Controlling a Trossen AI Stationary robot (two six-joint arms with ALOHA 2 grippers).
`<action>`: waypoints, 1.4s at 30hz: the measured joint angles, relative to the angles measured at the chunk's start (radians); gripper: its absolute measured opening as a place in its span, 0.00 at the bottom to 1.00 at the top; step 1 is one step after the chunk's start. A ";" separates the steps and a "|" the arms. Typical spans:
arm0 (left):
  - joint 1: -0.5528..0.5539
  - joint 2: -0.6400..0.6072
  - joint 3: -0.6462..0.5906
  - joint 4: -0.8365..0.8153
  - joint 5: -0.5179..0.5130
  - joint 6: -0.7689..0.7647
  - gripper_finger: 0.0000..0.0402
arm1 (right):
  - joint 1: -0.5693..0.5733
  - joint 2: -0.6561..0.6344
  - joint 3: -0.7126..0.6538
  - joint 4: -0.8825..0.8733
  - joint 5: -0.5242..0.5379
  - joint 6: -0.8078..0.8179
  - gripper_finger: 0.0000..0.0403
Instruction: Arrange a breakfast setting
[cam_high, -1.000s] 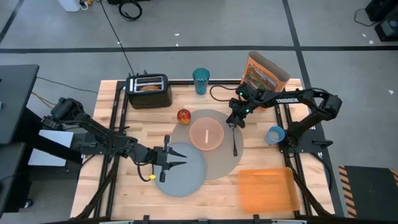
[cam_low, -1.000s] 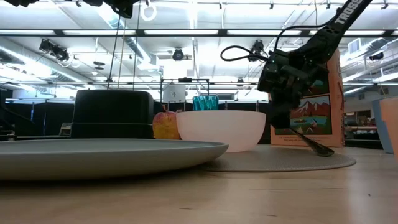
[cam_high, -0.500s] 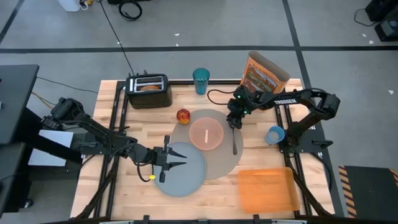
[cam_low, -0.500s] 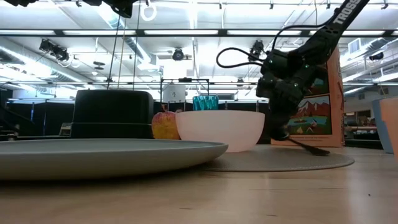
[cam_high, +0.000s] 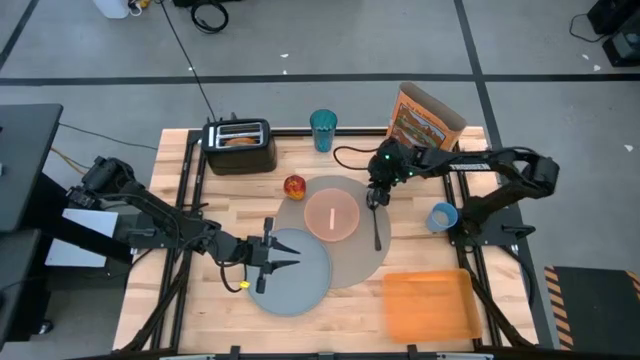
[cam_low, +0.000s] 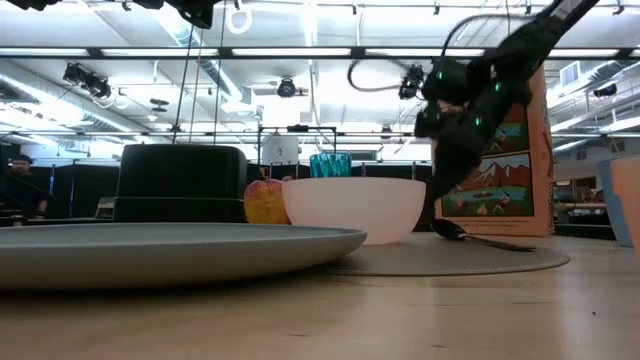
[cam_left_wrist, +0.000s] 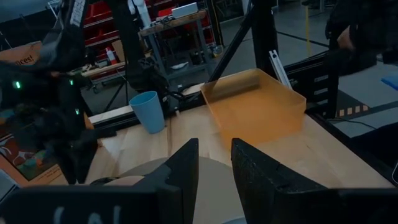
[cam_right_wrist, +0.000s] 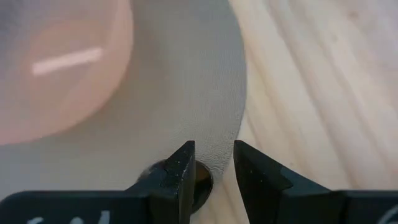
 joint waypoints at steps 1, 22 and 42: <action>0.000 0.000 0.000 0.000 0.000 0.000 0.26 | 0.012 -0.023 0.015 -0.034 0.014 0.019 0.29; 0.001 0.000 0.000 0.001 -0.001 -0.002 0.26 | 0.582 -0.365 0.202 -1.059 0.220 1.009 0.28; 0.001 0.000 0.000 0.011 -0.001 -0.007 0.26 | 0.608 -0.359 0.085 -1.095 0.225 1.215 0.37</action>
